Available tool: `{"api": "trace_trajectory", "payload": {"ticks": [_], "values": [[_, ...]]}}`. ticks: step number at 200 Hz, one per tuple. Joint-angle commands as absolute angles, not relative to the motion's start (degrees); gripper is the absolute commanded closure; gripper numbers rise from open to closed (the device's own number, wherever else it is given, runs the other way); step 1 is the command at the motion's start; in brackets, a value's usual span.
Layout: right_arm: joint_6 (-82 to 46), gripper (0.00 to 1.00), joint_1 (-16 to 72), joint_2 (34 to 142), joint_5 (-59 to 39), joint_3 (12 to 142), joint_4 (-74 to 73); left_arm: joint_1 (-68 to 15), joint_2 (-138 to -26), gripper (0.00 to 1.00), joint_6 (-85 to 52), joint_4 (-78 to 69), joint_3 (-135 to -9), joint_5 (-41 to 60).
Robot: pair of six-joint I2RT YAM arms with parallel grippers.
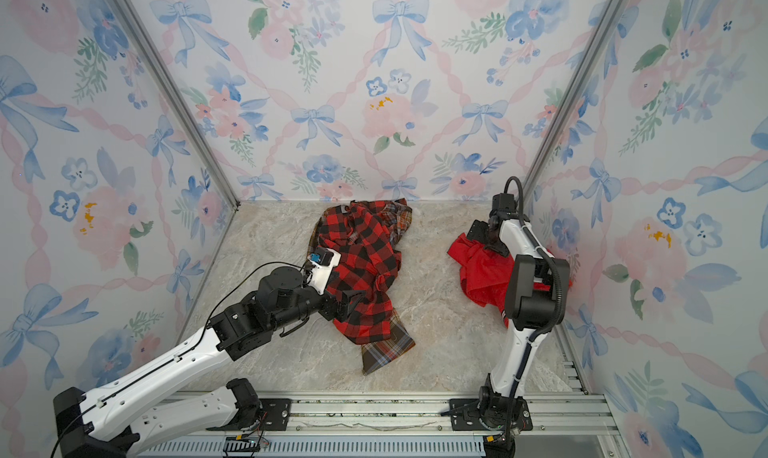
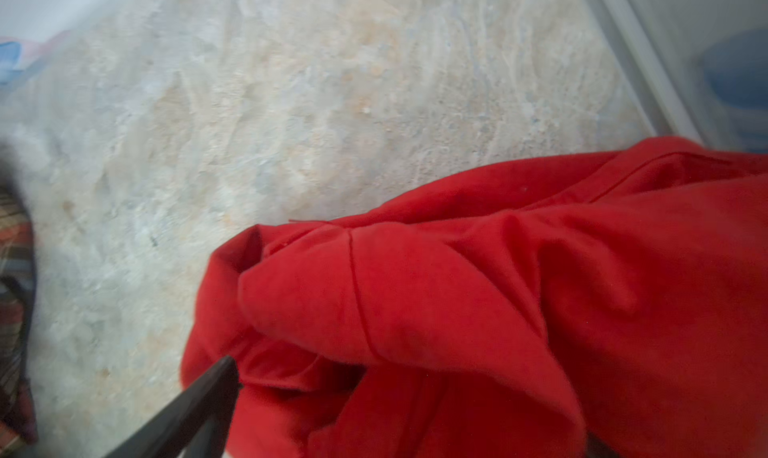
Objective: Pick out a specific cloth from the pile
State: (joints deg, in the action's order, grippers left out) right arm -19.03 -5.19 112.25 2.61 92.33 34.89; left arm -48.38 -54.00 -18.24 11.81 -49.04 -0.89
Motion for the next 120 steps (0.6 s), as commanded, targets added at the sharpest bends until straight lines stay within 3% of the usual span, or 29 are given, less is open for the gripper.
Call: {"api": "trace_trajectory", "payload": {"ticks": [1,20,48,120], "values": [[-14.48,0.03,-1.68,104.60,13.65,93.56,39.94,-48.72,-49.93,0.02,-18.72,11.13,-47.47,-1.89],[-9.61,0.03,2.55,102.43,22.27,93.86,44.47,-48.73,-47.90,0.02,-18.81,11.16,-45.66,-2.53],[-9.27,0.03,5.99,108.15,30.32,96.41,54.35,-48.60,-48.00,0.02,-18.33,11.07,-44.63,-2.82],[-11.30,0.03,9.34,119.44,29.82,95.35,52.65,-48.59,-45.63,0.02,-17.89,11.18,-42.87,-2.63]]}}
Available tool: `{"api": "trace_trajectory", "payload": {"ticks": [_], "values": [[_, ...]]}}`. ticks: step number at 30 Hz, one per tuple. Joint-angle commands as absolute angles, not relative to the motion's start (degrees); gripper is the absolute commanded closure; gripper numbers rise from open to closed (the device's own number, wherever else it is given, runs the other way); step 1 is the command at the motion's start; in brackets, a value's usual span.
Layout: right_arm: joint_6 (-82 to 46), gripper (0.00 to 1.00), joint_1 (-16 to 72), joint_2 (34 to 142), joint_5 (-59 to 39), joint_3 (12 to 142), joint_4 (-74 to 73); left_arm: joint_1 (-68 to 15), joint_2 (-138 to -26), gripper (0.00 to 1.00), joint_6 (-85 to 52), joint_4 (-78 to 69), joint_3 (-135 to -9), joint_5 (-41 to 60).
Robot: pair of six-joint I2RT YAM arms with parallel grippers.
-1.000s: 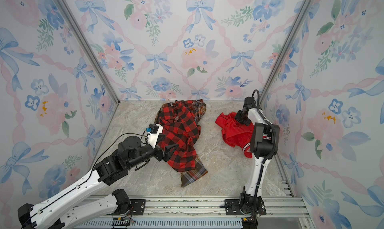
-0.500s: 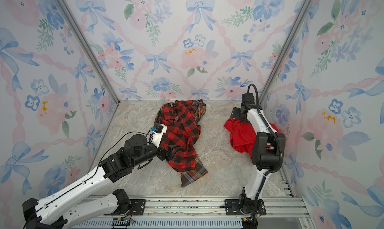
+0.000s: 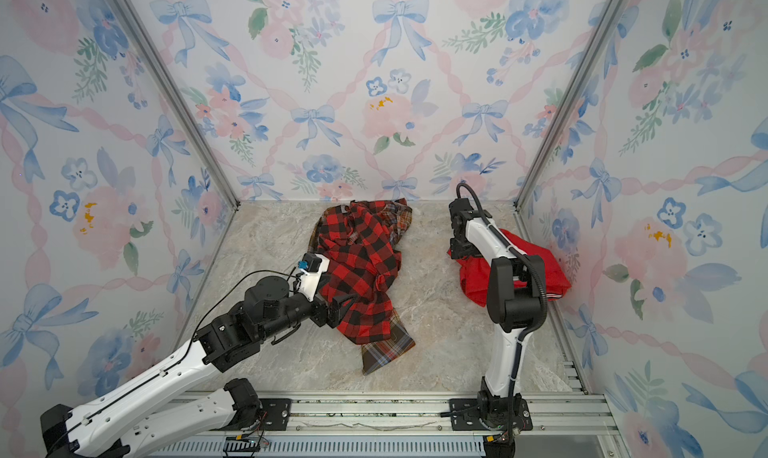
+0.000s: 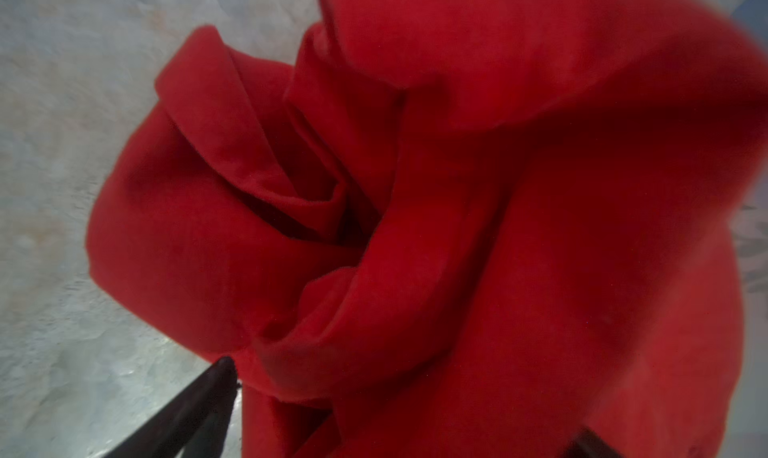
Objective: Pick out a specific cloth from the pile
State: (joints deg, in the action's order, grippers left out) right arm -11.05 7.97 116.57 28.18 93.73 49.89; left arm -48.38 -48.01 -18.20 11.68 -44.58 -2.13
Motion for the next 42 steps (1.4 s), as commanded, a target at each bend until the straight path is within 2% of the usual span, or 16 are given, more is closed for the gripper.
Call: {"api": "trace_trajectory", "payload": {"ticks": [1,7,10,11,12,18,20,21,25,28,31,33,36,38,39,42], "values": [[-11.32,0.03,9.33,119.66,29.81,95.53,52.83,-48.59,-45.54,0.02,-17.91,11.17,-42.83,-2.63],[-10.88,0.03,9.01,129.11,29.21,103.26,57.82,-48.08,-42.91,0.02,-18.25,11.25,-40.69,-3.38],[-10.12,0.01,8.28,131.52,25.11,105.37,58.03,-47.75,-42.51,0.02,-17.93,11.31,-40.69,-3.34],[-9.96,0.05,8.09,132.23,23.96,106.29,58.48,-47.60,-42.40,0.02,-17.77,11.39,-40.61,-3.26],[-9.47,0.11,8.09,132.72,22.79,106.66,58.48,-47.48,-42.43,0.02,-17.68,11.51,-40.61,-3.31],[-8.56,0.79,7.01,133.04,11.54,107.25,56.33,-46.51,-42.71,0.02,-17.41,11.58,-40.78,-2.69],[-9.03,0.96,6.14,131.36,4.93,106.34,54.05,-46.36,-42.63,0.02,-17.40,11.75,-40.93,-2.64],[-9.33,1.00,5.65,129.97,0.63,105.43,52.35,-46.31,-42.49,0.02,-17.40,11.92,-40.96,-2.69],[-11.09,1.00,4.07,124.31,-13.61,102.50,45.73,-46.11,-41.92,0.02,-17.66,12.37,-41.13,-3.15],[-16.00,1.00,1.61,119.42,-30.23,98.40,36.21,-46.05,-41.57,0.02,-18.01,12.35,-41.04,-3.49],[-27.81,1.00,-1.97,115.40,-47.64,91.05,18.81,-45.97,-41.57,0.02,-18.26,12.38,-41.13,-3.72],[-43.53,1.00,-5.06,113.38,-55.77,83.52,0.46,-45.97,-41.66,0.02,-18.37,12.34,-41.22,-3.61],[-76.54,1.00,-9.69,115.67,-60.81,73.17,-46.94,-45.89,-41.73,0.02,-18.37,12.39,-41.37,-3.76],[-100.48,1.00,-12.11,121.86,-60.07,72.32,-76.92,-45.86,-41.78,0.02,-18.33,12.39,-41.40,-3.84],[-107.51,1.00,-13.07,124.56,-59.29,72.97,-80.49,-45.84,-41.96,0.02,-18.28,12.37,-41.48,-3.93],[-105.13,1.00,-13.89,125.01,-60.22,70.85,-80.43,-45.74,-42.11,0.02,-18.28,12.38,-41.73,-3.94]]}}
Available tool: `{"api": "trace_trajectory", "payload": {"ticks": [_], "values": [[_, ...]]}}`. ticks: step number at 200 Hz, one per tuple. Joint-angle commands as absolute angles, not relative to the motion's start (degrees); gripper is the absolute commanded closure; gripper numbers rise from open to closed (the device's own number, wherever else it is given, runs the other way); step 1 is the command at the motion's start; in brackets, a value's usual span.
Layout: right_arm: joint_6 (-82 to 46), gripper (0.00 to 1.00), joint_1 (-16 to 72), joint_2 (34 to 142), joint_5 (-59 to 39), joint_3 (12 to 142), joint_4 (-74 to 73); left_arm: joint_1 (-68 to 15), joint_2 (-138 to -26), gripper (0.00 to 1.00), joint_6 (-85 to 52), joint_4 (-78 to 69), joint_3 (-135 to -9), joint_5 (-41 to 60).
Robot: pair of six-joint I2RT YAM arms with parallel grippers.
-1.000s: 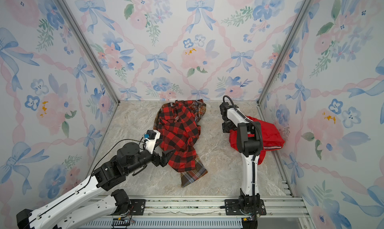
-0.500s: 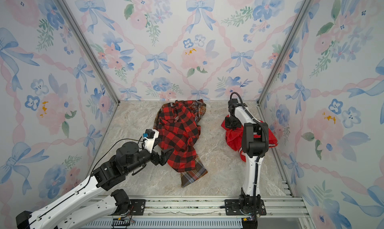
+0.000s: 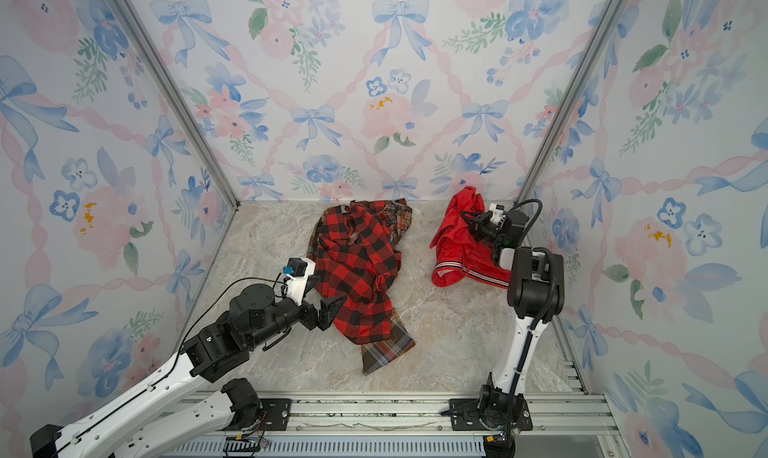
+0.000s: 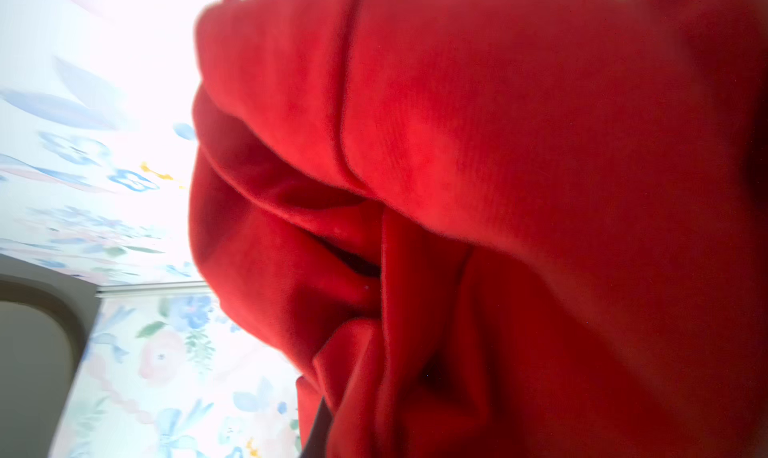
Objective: Pick out a specific cloth from the pile
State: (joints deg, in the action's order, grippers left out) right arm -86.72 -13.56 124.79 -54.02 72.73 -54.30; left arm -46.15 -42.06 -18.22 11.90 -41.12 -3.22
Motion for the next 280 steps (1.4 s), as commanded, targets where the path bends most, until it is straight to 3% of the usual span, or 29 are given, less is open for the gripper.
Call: {"api": "trace_trajectory", "payload": {"ticks": [1,31,43,66,80,93,143,202,207,216,239,247,280], "values": [[-104.55,1.00,-13.89,125.08,-60.53,70.39,-80.00,-45.70,-42.29,0.02,-18.35,12.39,-41.75,-3.95],[-102.67,1.00,-14.42,124.74,-59.06,68.07,-78.50,-45.70,-42.28,0.02,-18.69,12.32,-41.75,-4.02],[-96.58,1.00,-15.32,122.91,-58.00,65.56,-70.70,-45.70,-42.29,0.02,-18.97,12.35,-41.75,-4.27],[-67.70,1.00,-16.59,116.49,-53.96,65.02,-31.48,-45.70,-42.77,0.02,-19.16,12.39,-41.75,-4.97],[-42.51,1.00,-16.00,113.08,-39.97,71.79,4.46,-45.70,-43.25,0.02,-19.13,12.37,-41.75,-4.87],[-31.90,1.00,-15.04,113.04,-27.20,76.73,19.09,-45.70,-43.37,0.02,-19.16,12.35,-41.75,-4.62],[-27.60,1.00,-15.86,121.58,-7.78,86.11,34.51,-45.55,-43.33,0.02,-18.90,12.39,-41.75,-5.27],[-29.20,1.00,-16.54,130.58,-6.18,96.85,37.39,-45.28,-41.97,0.02,-18.46,12.61,-41.75,-5.58],[-29.37,0.95,-16.47,130.24,-6.45,96.92,37.13,-45.26,-41.93,0.02,-18.33,12.74,-41.75,-5.60],[-29.44,0.71,-16.35,128.73,-6.49,96.52,36.51,-45.19,-42.01,0.02,-18.13,13.00,-41.75,-5.54],[-28.60,0.25,-15.11,119.80,-4.89,92.65,32.74,-45.11,-42.42,0.02,-18.09,13.24,-41.75,-5.14],[-28.26,0.17,-14.82,116.06,-4.38,91.52,32.26,-45.08,-42.69,0.02,-18.09,13.25,-41.75,-4.94],[-27.57,0.05,-14.96,101.21,-3.65,85.84,33.48,-45.13,-44.34,0.02,-19.02,13.03,-41.75,-3.05]]}}
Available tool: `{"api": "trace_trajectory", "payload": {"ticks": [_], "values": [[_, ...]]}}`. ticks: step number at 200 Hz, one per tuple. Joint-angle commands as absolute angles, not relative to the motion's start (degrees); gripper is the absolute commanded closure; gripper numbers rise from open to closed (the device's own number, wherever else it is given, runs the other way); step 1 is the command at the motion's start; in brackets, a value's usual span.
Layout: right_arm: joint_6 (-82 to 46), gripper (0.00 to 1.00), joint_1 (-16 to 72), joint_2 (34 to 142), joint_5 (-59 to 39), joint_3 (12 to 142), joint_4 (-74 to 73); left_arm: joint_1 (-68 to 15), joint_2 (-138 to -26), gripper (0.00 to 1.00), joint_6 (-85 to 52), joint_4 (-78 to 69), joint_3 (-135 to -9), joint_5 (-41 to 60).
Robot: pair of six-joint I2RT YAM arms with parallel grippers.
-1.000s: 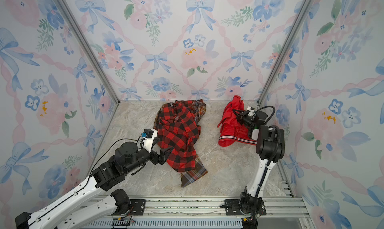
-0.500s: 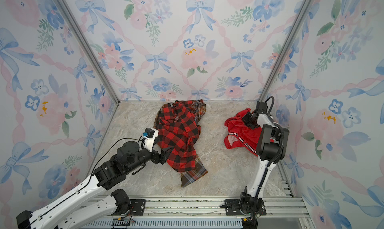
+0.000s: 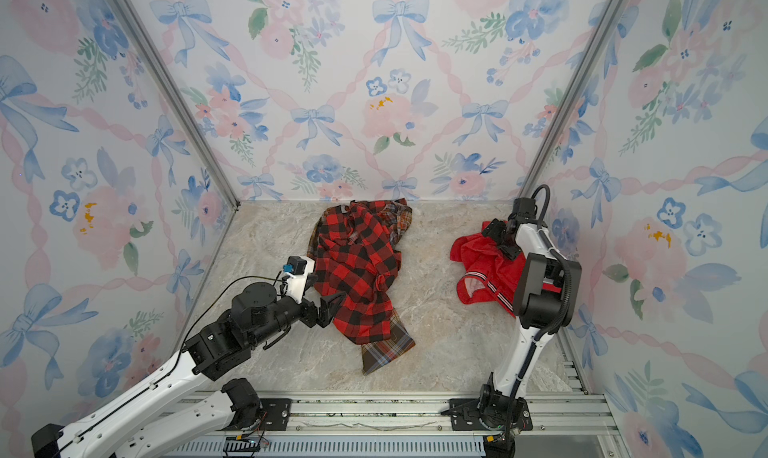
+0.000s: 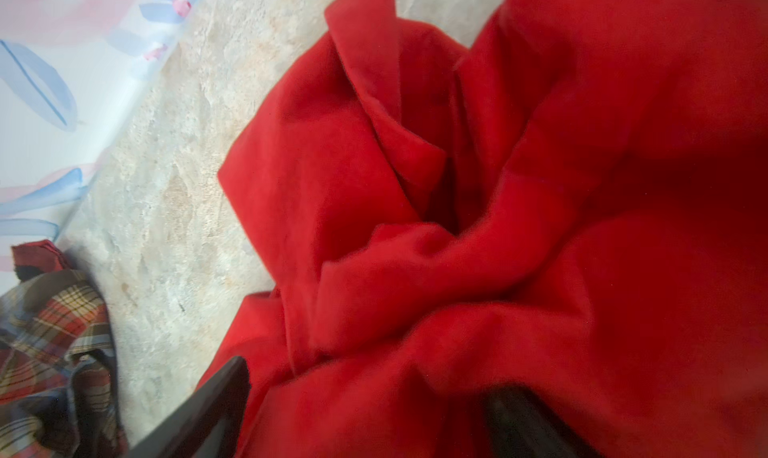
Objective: Pick out a specific cloth from the pile
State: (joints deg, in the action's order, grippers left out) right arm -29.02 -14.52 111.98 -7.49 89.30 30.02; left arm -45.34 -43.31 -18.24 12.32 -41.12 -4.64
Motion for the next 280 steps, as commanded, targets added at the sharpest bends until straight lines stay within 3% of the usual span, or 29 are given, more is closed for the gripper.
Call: {"api": "trace_trajectory", "payload": {"ticks": [1,60,98,118,155,198,222,252,264,280], "values": [[-27.63,0.05,-15.08,100.79,-3.63,85.55,33.48,-45.11,-44.41,0.02,-19.05,13.02,-41.75,-2.98],[-29.52,0.03,-24.54,79.42,-9.39,61.42,35.33,-45.59,-45.46,0.02,-16.73,12.85,-44.00,2.14],[-29.76,0.07,-43.14,66.68,-21.42,41.75,30.25,-50.07,-49.74,0.02,-10.75,10.73,-47.07,10.77],[-26.65,0.07,-48.51,66.66,-23.89,41.63,32.89,-53.79,-54.15,0.02,-7.15,10.21,-49.75,9.83],[-26.48,0.08,-50.35,68.64,-25.58,39.63,30.93,-60.50,-63.38,0.02,-2.63,10.11,-55.60,-0.92],[-28.04,0.14,-50.34,75.41,-24.67,39.96,25.12,-61.52,-65.43,0.02,-3.27,8.17,-56.12,-0.92],[-29.14,0.34,-49.62,78.29,-24.48,40.20,22.06,-61.61,-64.06,0.02,-4.08,7.91,-55.22,-1.98],[-28.81,0.85,-44.63,77.72,-20.63,43.45,23.56,-61.61,-61.51,0.02,-4.90,7.74,-54.00,-3.07],[-28.64,1.00,-41.22,76.49,-17.72,45.45,24.79,-61.61,-60.63,0.02,-4.97,7.79,-53.51,-4.17],[-28.61,1.00,-36.68,74.76,-13.96,48.67,26.64,-61.62,-59.22,0.02,-5.29,7.82,-52.85,-4.88]]}}
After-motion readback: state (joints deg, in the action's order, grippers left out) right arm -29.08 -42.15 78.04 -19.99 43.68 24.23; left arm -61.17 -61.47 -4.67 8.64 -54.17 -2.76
